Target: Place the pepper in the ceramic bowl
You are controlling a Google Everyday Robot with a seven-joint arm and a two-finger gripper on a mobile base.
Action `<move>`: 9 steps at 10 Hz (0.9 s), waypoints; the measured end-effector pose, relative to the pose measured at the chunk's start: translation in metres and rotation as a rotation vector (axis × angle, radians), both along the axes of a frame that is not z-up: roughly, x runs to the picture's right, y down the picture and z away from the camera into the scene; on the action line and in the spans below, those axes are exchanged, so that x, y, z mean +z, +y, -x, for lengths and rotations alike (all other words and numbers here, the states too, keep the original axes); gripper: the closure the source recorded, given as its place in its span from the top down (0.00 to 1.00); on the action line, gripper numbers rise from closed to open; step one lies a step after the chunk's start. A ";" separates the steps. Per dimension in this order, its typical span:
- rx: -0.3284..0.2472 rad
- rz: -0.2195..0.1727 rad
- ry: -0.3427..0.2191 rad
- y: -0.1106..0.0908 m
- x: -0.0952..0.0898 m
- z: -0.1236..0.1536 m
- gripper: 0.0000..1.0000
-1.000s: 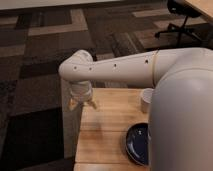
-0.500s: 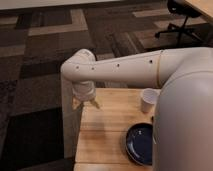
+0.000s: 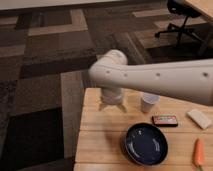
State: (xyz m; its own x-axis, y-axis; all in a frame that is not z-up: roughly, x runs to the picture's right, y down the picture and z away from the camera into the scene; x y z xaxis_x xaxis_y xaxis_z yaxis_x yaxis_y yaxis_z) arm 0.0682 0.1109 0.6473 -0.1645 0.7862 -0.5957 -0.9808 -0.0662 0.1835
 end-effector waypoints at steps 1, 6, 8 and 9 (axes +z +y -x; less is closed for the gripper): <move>0.001 -0.002 -0.004 0.000 0.000 0.001 0.65; -0.001 -0.016 0.046 0.000 -0.008 -0.027 0.65; -0.016 -0.030 0.069 0.006 -0.018 -0.068 0.65; -0.021 -0.038 0.053 0.008 -0.017 -0.079 0.65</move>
State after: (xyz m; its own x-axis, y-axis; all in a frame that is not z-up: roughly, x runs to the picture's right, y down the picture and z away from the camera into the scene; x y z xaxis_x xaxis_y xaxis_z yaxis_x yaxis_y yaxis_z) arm 0.1468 0.1187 0.6299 -0.1783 0.8116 -0.5564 -0.9709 -0.0532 0.2335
